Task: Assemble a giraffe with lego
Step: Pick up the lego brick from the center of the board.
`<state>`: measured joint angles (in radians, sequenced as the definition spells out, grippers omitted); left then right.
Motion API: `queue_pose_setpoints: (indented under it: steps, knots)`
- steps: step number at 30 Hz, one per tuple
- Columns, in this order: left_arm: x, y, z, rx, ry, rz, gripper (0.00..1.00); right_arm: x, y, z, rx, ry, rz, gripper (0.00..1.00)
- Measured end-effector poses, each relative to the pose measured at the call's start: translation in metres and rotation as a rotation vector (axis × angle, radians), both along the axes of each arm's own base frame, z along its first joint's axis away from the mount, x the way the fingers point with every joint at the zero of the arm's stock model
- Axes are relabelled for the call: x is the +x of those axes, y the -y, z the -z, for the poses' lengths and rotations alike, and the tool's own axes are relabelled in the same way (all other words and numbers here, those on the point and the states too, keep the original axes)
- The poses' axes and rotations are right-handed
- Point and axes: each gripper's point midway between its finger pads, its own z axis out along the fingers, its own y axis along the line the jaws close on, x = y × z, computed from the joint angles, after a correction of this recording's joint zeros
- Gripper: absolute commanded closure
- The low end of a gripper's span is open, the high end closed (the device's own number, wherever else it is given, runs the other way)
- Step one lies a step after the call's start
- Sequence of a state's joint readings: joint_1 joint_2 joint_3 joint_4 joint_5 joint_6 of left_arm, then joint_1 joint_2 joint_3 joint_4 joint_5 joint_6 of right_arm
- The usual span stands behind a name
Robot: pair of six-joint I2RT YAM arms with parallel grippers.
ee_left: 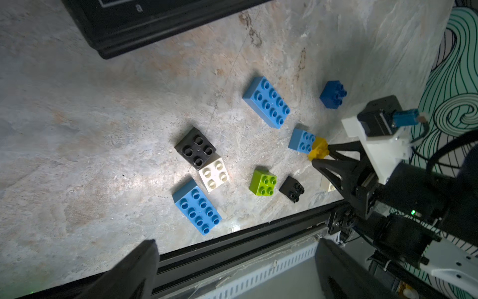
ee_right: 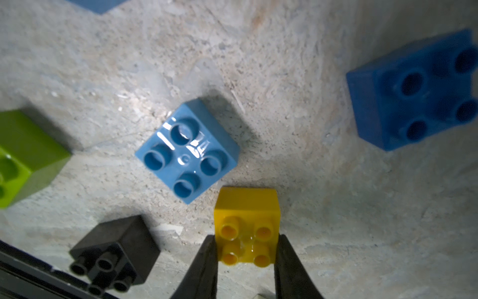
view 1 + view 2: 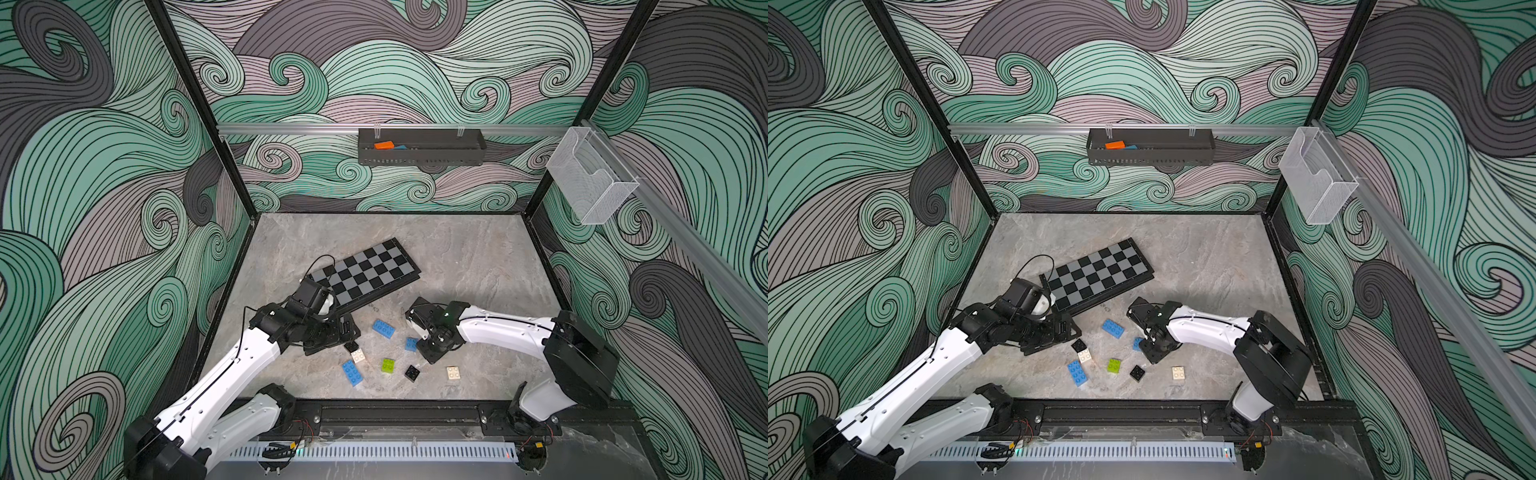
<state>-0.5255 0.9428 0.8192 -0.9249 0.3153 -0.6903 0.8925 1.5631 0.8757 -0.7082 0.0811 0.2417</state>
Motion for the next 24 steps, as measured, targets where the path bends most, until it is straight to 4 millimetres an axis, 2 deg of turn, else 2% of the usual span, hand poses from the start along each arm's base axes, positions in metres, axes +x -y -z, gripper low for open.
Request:
queue_pose_setpoints:
  steps: [3, 5, 7, 10, 18, 24]
  knots:
    - [-0.009, 0.006, -0.005, -0.009, 0.038, 0.065, 0.01, 0.003, -0.001, -0.015, 0.035, 0.040, -0.003, 0.78]
    - [-0.013, 0.008, -0.005, -0.021, 0.059, 0.086, 0.01, 0.007, -0.005, -0.033, 0.090, 0.095, -0.021, 0.78]
    - [-0.015, 0.009, -0.001, -0.031, 0.068, 0.090, 0.01, 0.011, -0.010, -0.054, 0.155, 0.158, -0.054, 0.77]
    - [-0.017, 0.009, 0.012, -0.027, 0.053, 0.083, 0.01, 0.014, -0.018, -0.068, 0.196, 0.206, -0.133, 0.77]
    - [-0.006, 0.019, 0.018, -0.063, 0.056, 0.061, 0.01, 0.010, -0.030, -0.048, 0.154, 0.146, -0.369, 0.77]
    - [-0.003, 0.021, 0.021, -0.073, 0.064, 0.055, 0.01, 0.009, -0.040, -0.051, 0.179, 0.144, -0.483, 0.76]
